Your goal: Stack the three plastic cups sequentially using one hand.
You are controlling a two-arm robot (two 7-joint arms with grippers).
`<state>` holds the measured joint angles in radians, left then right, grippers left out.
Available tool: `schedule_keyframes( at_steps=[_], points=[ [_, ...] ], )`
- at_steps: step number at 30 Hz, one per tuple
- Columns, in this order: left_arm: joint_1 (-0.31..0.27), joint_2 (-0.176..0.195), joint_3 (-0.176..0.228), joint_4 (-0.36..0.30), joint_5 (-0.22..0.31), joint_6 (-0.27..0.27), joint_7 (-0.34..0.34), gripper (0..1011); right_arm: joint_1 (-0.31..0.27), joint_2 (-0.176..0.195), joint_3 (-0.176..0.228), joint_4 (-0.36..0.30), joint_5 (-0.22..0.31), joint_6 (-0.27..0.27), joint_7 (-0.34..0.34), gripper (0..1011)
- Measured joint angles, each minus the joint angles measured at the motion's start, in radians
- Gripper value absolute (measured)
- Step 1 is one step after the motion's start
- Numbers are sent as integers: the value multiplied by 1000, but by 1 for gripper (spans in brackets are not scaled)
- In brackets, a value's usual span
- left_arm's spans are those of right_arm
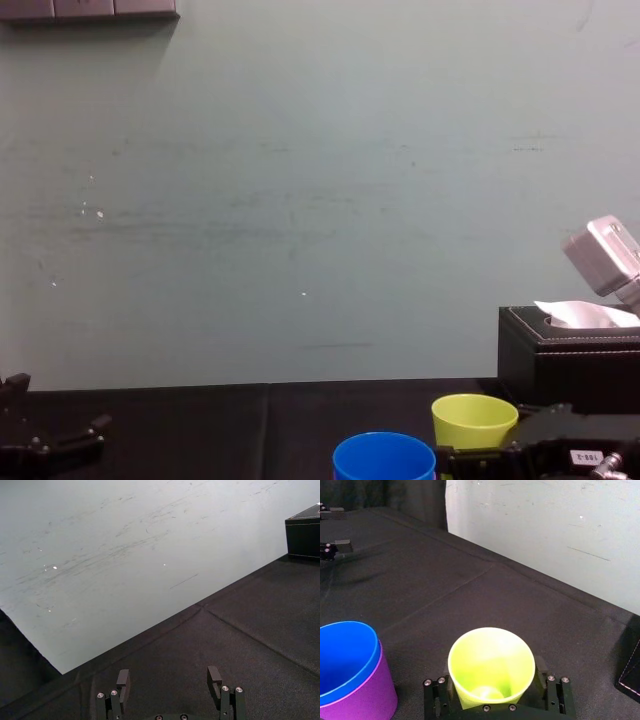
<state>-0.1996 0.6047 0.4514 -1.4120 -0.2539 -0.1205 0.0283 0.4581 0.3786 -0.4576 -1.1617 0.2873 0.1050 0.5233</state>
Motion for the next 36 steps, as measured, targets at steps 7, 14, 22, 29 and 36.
schedule_keyframes(
  at_steps=[7, 14, 22, 29, 36],
  points=[
    [0, 0, 0, 0, 0, 0, 0, 1011, -2, 1, 1, -3, 1, 1, -1, 800],
    [0, 0, 0, 0, 0, 0, 0, 1011, -3, 2, 2, -4, 1, 1, -2, 751],
    [0, 0, 0, 0, 0, 0, 0, 1011, -4, 2, 2, -5, 1, 2, -3, 742],
    [0, 0, 0, 0, 0, 0, 0, 1011, -4, 3, 2, -6, 1, 2, -4, 742],
    [0, 0, 0, 0, 0, 0, 0, 1011, -29, 11, 20, -58, 8, 12, -27, 742]
  ],
)
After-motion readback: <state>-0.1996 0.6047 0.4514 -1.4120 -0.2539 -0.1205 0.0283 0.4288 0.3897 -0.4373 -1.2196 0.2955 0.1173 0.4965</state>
